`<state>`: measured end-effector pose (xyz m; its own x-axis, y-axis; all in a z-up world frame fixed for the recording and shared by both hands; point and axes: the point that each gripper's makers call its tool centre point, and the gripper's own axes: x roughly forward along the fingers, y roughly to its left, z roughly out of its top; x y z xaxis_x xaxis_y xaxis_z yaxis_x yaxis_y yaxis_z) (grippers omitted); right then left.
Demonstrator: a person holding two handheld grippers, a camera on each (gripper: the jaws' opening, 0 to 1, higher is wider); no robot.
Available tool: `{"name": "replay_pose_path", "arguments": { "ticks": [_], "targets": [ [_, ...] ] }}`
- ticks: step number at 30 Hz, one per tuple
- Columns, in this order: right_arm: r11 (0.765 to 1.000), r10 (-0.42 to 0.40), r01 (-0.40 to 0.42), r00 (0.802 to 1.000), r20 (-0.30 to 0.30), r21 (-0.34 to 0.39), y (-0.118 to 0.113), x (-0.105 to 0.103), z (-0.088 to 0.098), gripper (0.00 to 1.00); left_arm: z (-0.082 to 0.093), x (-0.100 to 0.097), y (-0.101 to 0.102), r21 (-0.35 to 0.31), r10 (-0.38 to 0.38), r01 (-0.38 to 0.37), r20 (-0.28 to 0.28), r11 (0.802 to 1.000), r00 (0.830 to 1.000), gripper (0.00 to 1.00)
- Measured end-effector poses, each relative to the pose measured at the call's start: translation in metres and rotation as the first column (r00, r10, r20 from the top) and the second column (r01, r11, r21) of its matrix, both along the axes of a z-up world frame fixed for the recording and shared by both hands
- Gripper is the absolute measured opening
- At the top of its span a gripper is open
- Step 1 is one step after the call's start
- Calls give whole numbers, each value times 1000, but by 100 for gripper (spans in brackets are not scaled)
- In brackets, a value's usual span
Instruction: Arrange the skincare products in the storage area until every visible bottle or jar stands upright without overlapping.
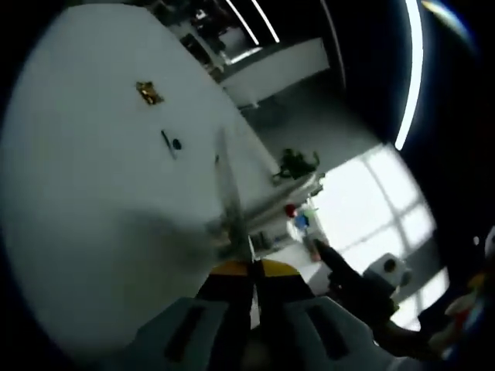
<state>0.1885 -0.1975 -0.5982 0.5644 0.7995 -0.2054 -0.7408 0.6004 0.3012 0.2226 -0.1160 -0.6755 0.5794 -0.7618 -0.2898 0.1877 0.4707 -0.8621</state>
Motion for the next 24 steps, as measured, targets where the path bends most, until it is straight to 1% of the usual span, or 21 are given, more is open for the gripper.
{"name": "replay_pose_path", "arguments": {
  "ticks": [1,3,6,8,12,16,17,19,21,22,23,24],
  "targets": [
    [1000,-6,6,1000,-6,4,-2,0,-2,100,-1,0,-1,4,-2,2,-1,1000,1000,0],
    [1000,-24,24,1000,-14,4,-5,0,-5,100,-9,0,-2,28,-12,13,-7,1000,1000,0],
    [997,-76,76,997,-16,-29,-14,2,-13,100,-20,1,-3,58,-12,13,-21,998,1000,0],
    [994,-104,103,994,-38,-29,-18,0,-18,100,-26,1,-4,72,-16,18,-28,997,999,0],
    [993,-119,117,991,-57,-31,-19,-4,-25,100,-38,3,-5,118,-25,30,-42,993,999,0],
    [992,-121,119,990,-69,-37,-16,-7,-30,100,-45,5,-6,142,-23,29,-46,989,999,0],
    [992,-123,121,990,-70,-37,-15,-8,-30,100,-50,6,-4,179,-18,26,-44,984,999,0],
    [991,-126,123,989,-72,-46,-16,-8,-33,100,-60,5,1,227,4,10,-61,974,998,0],
    [990,-136,133,988,-73,-45,-18,-7,-33,100,-66,5,4,247,22,-2,-78,969,997,0],
    [990,-140,137,987,-79,-42,-19,-6,-34,100,-69,4,6,269,26,-3,-80,963,996,0],
    [989,-143,140,986,-84,-40,-19,-7,-35,100,-72,3,7,296,21,4,-80,955,997,0],
    [989,-147,144,985,-86,-40,-20,-6,-36,100,-74,1,6,323,-6,25,-62,946,998,0]
  ]
}}
